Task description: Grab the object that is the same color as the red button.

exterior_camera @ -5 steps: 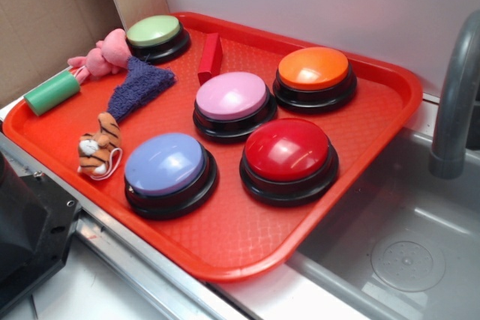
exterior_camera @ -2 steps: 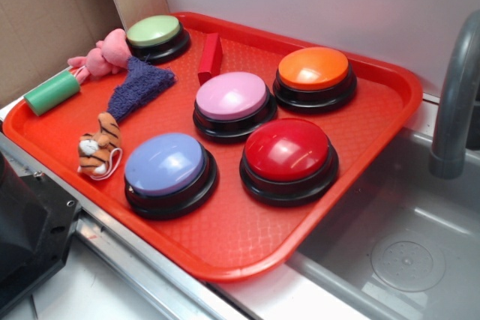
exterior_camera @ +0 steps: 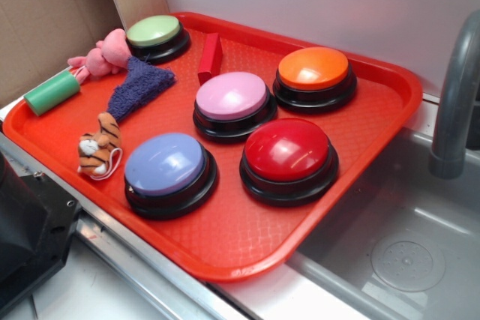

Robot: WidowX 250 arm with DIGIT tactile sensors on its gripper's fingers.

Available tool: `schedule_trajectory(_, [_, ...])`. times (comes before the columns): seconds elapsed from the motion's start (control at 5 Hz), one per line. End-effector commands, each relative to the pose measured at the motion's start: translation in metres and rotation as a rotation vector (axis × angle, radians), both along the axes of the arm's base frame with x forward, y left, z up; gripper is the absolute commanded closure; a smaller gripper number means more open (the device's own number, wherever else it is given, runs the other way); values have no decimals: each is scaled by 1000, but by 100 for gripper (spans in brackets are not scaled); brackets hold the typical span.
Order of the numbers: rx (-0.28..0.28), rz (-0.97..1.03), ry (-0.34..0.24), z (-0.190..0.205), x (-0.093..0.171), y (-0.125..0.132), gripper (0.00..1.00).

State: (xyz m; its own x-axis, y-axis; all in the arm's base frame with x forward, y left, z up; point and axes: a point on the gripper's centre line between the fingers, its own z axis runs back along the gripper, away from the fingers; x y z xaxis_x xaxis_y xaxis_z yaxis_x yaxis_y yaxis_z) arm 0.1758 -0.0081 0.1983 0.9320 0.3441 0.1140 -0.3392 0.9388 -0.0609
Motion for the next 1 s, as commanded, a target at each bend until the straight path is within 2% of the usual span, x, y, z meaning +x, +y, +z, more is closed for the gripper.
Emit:
schedule_trajectory(0.0, [-17,260,-99,-24,48,16,0])
schedule_trajectory(0.2, [12,394,-123,-46,73,30,0])
schedule_trajectory(0.4, [17,507,-135,-69,91,44,0])
schedule_trajectory(0.8, [31,599,-128,-114,109,61,0])
